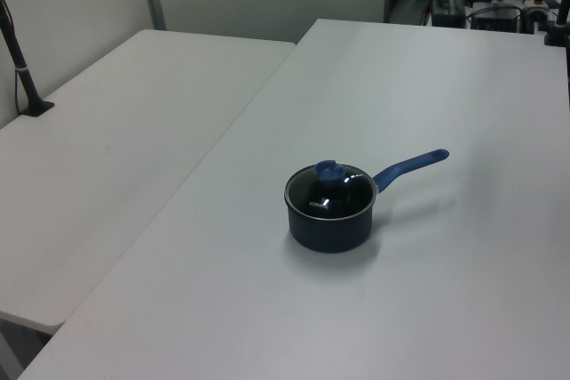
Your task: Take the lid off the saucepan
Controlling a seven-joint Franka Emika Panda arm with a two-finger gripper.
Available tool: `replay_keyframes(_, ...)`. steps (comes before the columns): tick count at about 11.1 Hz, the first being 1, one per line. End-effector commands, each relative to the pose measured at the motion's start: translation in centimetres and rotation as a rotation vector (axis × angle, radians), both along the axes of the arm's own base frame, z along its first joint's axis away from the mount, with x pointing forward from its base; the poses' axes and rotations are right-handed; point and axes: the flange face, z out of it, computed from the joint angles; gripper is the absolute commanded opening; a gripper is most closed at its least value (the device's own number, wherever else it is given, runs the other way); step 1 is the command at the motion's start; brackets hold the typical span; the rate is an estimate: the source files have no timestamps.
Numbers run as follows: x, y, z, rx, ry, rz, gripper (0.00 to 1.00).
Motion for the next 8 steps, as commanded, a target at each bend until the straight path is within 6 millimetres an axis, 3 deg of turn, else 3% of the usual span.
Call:
replay_keyframes(1, -0.14, 0.15, -0.91, 0.003, 0.005, 0.014, 1.0)
replay_keyframes(8, -0.74, 0.2, -0.93, 0.009, 0.051, 0.021, 1.0)
